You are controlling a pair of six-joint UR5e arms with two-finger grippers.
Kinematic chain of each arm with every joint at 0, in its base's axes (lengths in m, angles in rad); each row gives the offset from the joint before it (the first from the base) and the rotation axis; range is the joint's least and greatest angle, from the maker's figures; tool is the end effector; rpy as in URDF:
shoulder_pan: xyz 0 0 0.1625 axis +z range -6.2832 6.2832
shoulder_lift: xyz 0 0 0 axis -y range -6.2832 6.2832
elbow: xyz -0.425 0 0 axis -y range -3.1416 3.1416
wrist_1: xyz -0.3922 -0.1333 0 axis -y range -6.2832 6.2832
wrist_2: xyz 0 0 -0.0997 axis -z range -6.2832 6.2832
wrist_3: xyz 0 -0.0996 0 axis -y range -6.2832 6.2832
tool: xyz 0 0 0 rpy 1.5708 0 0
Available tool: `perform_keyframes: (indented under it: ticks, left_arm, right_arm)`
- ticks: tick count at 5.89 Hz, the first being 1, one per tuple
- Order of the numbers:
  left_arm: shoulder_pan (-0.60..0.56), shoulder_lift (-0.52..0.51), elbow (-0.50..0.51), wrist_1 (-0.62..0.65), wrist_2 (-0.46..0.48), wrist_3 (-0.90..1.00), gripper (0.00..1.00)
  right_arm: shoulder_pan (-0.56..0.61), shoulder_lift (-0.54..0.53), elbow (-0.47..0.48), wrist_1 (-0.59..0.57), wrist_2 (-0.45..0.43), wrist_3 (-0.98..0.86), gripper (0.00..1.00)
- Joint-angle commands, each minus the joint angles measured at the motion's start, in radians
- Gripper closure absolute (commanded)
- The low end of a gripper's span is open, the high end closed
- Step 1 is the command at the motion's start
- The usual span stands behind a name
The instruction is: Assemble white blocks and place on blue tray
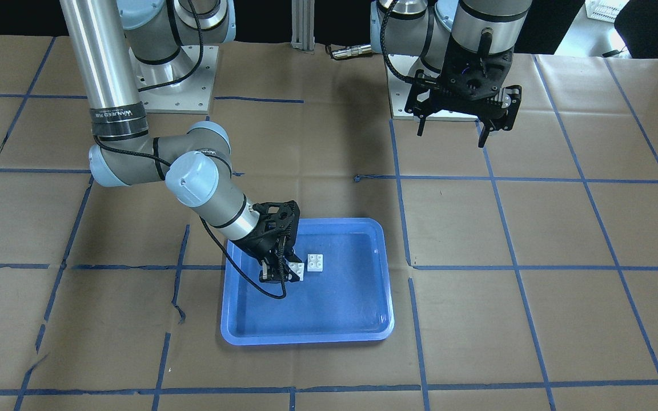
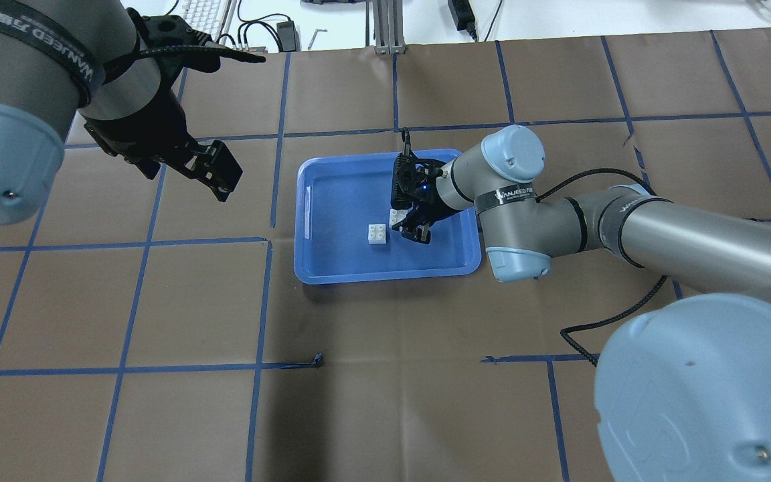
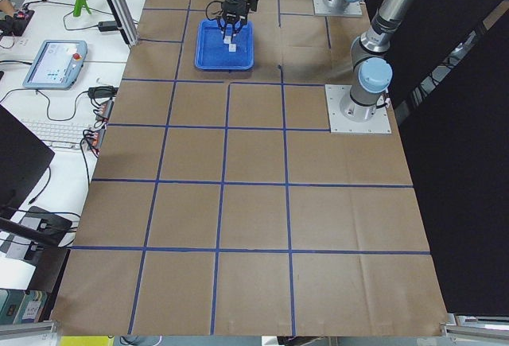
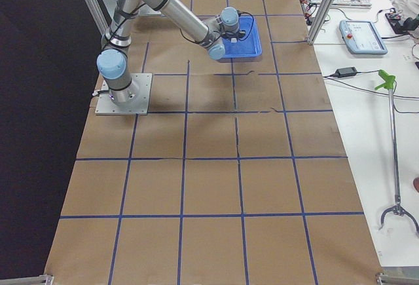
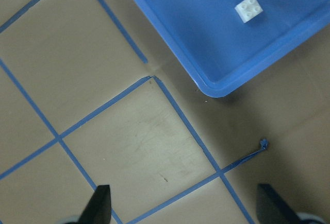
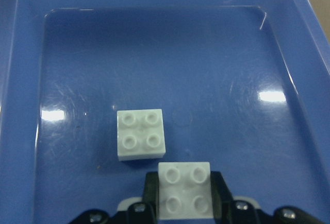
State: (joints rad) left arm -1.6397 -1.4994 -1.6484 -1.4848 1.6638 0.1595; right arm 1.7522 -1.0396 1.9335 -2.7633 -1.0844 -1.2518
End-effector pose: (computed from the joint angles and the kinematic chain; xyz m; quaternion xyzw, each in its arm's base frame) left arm -0.1561 -0.4595 0.4931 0.1119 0.9918 -0.0377 0.0482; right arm 0.2819 -0.5401 0.1684 -0.6574 0.7002 -0.2456 0.1312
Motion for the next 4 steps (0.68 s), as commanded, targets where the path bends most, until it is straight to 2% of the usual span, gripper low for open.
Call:
perform_keyframes:
  ticks: [1,4]
  left_arm:
    - [-0.006,0.002,0.001,0.047,-0.018,-0.247,0.01]
    - [-0.006,-0.001,0.001,0.083,-0.038,-0.298,0.01]
  right_arm:
    - [0.016,0.003,0.002,0.002,-0.002,0.002,0.73]
    - [0.018,0.003,0.004,0.002,-0.003,0.006,0.73]
